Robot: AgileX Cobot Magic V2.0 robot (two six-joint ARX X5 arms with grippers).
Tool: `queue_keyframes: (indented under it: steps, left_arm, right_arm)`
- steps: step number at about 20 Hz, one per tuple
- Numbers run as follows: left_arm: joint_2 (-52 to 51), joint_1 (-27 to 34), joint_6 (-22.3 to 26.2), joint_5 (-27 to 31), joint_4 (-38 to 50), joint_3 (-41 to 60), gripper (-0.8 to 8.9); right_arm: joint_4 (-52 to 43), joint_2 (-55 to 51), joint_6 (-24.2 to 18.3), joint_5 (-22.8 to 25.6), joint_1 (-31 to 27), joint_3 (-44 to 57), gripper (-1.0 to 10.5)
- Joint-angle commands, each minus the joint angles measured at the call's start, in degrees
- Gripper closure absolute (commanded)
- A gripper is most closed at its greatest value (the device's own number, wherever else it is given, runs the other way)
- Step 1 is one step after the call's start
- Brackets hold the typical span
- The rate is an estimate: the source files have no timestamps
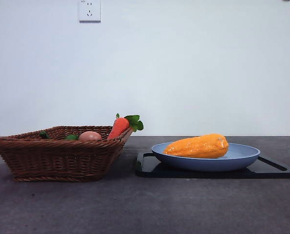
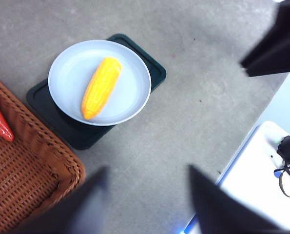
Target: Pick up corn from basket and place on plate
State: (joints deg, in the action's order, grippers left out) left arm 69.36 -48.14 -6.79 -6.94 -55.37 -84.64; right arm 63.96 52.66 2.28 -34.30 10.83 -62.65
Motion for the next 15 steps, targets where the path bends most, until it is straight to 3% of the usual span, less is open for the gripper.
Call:
queue_keyframes:
  steps: [1, 15]
  left_arm:
    - [0.3, -0.4, 1.2, 0.2, 0.2, -1.4, 8.12]
    - [0.3, -0.4, 1.8, 0.1, 3.6, -1.4, 8.06]
  right_arm:
    - [0.2, -1.8, -2.0, 0.2, 0.7, -1.2, 9.4]
    - [-3.3, -3.3, -2.4, -0.2, 0.7, -1.2, 9.4]
